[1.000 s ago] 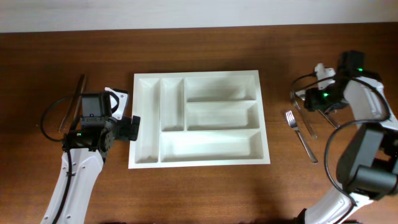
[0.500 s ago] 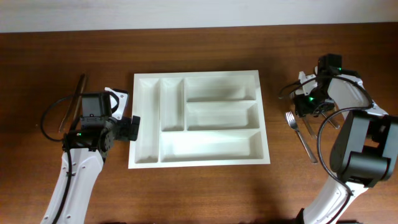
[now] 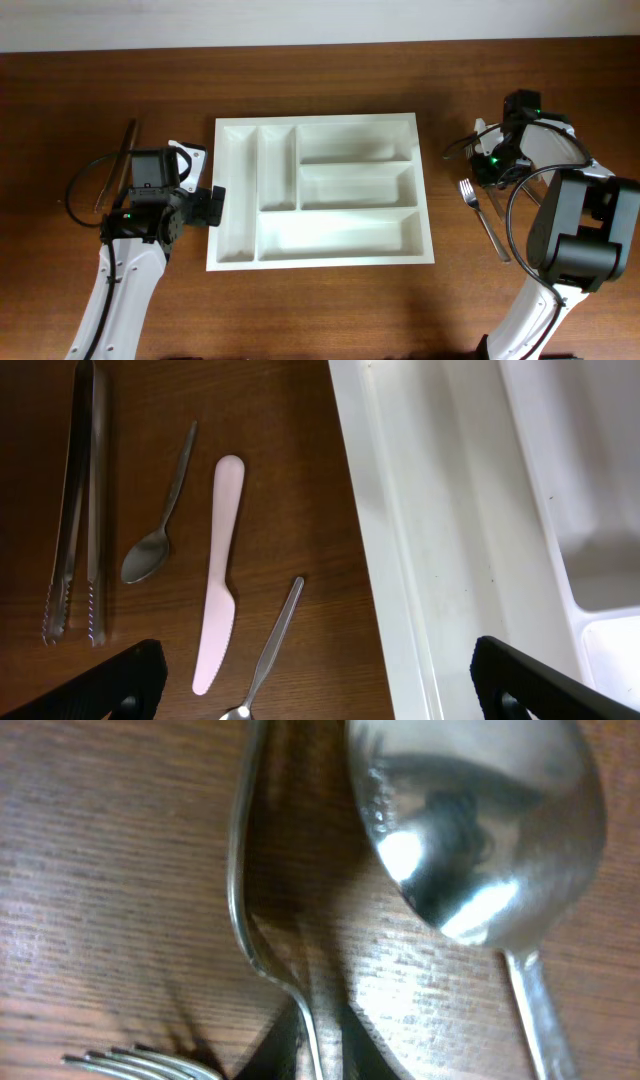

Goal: Pack container
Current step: 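Move the right gripper over the right-side cutlery and lower toward a fork, then lift the grasped fork with the right gripper toward the tray, then lower the fork into the middle-right compartment and release, then move the right gripper back and grasp the second fork, then carry the fork into the middle-right compartment and release it, then move the right gripper to the long serving spoon and grasp it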

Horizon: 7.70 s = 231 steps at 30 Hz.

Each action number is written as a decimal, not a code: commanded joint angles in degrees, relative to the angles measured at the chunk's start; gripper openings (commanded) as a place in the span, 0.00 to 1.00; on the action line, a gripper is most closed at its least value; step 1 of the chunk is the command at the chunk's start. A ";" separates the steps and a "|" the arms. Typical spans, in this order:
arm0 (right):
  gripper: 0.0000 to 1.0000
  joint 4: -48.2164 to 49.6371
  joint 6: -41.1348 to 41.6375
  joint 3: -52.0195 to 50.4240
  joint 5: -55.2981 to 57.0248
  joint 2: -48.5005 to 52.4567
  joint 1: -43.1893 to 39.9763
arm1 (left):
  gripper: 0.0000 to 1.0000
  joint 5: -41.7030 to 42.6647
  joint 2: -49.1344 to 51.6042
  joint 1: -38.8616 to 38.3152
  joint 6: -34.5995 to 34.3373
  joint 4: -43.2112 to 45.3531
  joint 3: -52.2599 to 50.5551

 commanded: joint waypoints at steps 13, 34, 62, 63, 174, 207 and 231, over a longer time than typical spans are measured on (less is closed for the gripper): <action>0.04 -6.84 9.03 10.29 0.11 -5.27 -0.59 | 0.99 -0.17 0.28 0.35 0.92 -0.07 0.98; 0.04 -19.56 -29.44 15.26 -10.19 -7.58 33.57 | 0.99 -0.17 0.28 0.35 0.92 -0.07 0.98; 0.48 -14.80 -10.64 21.42 -2.97 -9.94 24.92 | 0.99 -0.17 0.28 0.35 0.92 -0.09 0.98; 0.55 -14.14 -8.41 21.40 -3.28 -11.08 22.77 | 0.99 -0.17 0.28 0.35 0.92 -0.07 0.98; 0.71 -11.65 3.48 26.91 -2.73 -8.46 5.53 | 0.99 -0.17 0.28 0.35 0.92 -0.07 0.98; 0.52 -6.01 -5.01 13.60 -4.17 7.91 -7.76 | 0.99 -0.17 0.28 0.35 0.92 -0.07 0.98; 0.04 -3.56 -0.17 10.29 -2.95 7.69 -7.74 | 0.99 -0.17 0.28 0.35 0.92 -0.07 0.98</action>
